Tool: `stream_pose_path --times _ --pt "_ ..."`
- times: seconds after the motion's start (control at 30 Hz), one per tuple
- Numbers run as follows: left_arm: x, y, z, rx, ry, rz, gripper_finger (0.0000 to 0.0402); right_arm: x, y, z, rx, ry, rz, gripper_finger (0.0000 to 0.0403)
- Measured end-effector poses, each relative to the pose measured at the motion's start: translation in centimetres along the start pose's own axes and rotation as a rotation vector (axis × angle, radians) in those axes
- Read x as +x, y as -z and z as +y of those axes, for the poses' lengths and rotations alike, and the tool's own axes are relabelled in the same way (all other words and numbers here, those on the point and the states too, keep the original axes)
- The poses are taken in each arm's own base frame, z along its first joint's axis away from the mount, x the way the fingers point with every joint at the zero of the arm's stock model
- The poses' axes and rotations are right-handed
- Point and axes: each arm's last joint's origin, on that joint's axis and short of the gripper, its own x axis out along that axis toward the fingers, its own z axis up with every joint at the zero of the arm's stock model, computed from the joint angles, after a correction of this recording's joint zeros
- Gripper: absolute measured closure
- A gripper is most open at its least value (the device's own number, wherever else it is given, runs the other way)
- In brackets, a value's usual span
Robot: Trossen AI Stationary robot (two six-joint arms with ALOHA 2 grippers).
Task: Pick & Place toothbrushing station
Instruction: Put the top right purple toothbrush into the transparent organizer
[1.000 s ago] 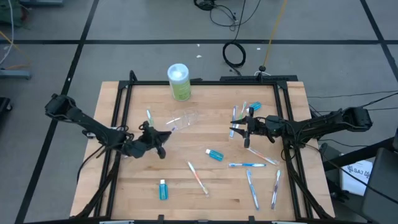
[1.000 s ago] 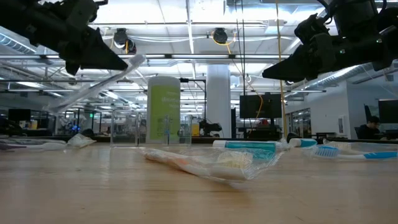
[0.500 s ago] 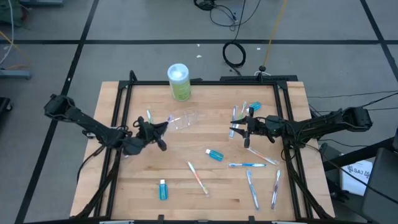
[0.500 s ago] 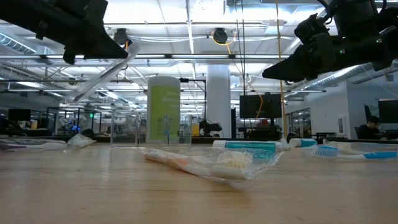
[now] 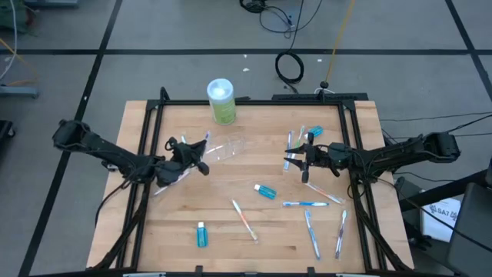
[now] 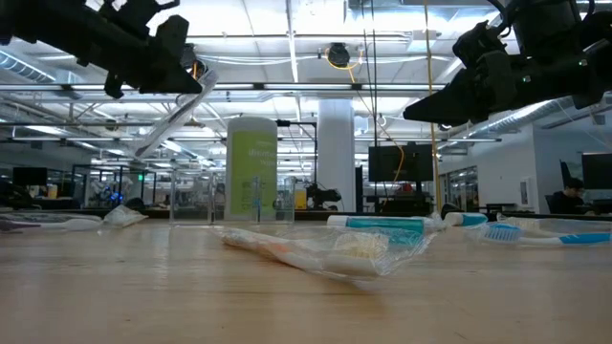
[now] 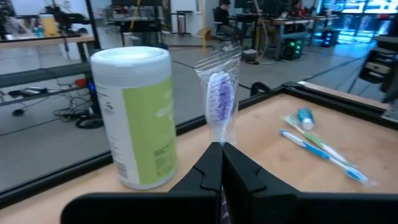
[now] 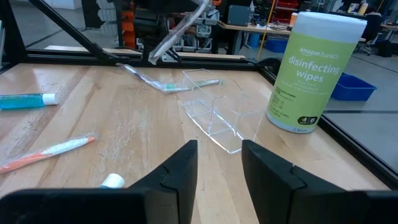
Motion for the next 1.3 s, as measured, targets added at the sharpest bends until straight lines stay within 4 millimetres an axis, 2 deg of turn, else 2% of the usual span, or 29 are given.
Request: stream_pose_path --times 0.8,1.03,1.3 --pt "3.1 -1.9 1.7 -0.033 -0.073 -0.072 0.04 0.0 0.0 0.0 -0.006 0.0 0.0 0.0287" --pt "4.9 -1.7 1.7 -0.035 -0.072 -0.095 0.04 0.0 0.0 0.0 -0.009 0.0 0.0 0.0287" --pt "6.8 -0.4 1.1 0.013 -0.089 -0.122 0.0401 0.0 0.0 0.0 -0.009 0.0 0.0 0.0287"
